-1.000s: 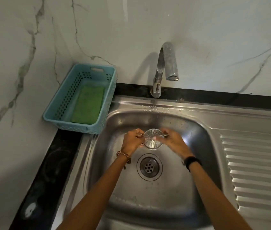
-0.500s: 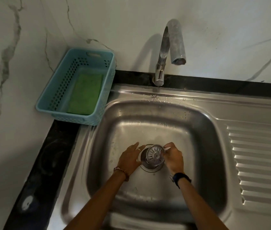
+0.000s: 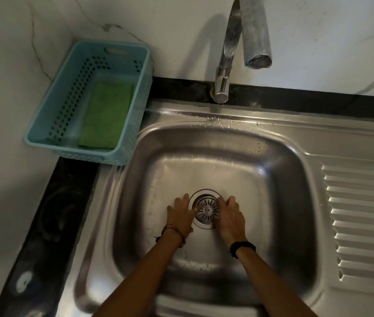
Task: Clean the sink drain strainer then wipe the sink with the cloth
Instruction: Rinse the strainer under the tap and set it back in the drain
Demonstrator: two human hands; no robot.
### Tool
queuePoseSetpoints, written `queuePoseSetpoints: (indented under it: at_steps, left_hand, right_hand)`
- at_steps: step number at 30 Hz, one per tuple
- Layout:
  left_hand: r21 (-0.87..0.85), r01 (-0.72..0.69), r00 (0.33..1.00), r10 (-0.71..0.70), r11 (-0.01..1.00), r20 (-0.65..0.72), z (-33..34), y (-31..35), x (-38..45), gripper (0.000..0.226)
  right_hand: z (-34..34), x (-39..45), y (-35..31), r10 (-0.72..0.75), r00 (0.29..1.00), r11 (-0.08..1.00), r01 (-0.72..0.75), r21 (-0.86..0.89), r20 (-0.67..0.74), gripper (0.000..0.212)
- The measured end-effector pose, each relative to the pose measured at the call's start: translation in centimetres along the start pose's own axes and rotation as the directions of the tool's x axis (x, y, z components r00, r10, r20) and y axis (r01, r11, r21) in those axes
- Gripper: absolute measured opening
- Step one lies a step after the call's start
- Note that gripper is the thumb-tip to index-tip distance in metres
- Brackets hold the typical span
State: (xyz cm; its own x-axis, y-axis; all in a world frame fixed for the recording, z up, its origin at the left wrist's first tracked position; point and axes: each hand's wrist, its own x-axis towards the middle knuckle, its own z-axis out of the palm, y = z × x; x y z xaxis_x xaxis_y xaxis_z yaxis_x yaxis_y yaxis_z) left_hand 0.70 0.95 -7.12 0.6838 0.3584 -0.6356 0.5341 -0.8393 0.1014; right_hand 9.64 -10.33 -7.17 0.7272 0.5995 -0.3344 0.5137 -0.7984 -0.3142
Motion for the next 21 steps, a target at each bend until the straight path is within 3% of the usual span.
queuePoseSetpoints:
  at_steps: [4,10,13,18,20,21]
  left_hand:
    - [0.054,0.015,0.997,-0.019,0.998,0.071,-0.6,0.6,0.1,0.078]
    - [0.096,0.026,0.996,-0.034,0.995,0.081,-1.0,1.1,0.1,0.062]
    - [-0.039,0.038,0.999,-0.036,0.999,0.040,-0.9,0.9,-0.3,0.061]
    - [-0.398,-0.008,0.957,-0.108,0.917,-0.268,-1.6,1.2,-2.6,0.017]
    - [-0.454,-0.051,0.956,-0.088,0.889,-0.280,-1.7,1.3,-3.5,0.023]
    - [-0.471,-0.077,0.966,-0.051,0.879,-0.253,-1.7,1.4,-4.1,0.038]
  right_hand:
    - [0.9,0.1,0.1,-0.038,0.996,0.992,0.048,-0.115,0.082,0.029]
    - [1.0,0.0,0.0,-0.033,0.993,0.997,0.041,-0.072,0.115,0.032]
    - [-0.4,-0.3,-0.3,-0.011,0.994,0.999,0.005,0.053,0.112,0.034]
    - [-3.8,-1.2,-1.9,-0.048,0.996,0.979,0.062,0.192,-0.077,0.009]
    - [-4.8,-1.7,-2.3,-0.101,0.994,0.981,0.108,0.162,-0.052,0.010]
    - [-5.2,-2.0,-2.5,-0.136,0.990,0.982,0.133,0.132,0.019,0.017]
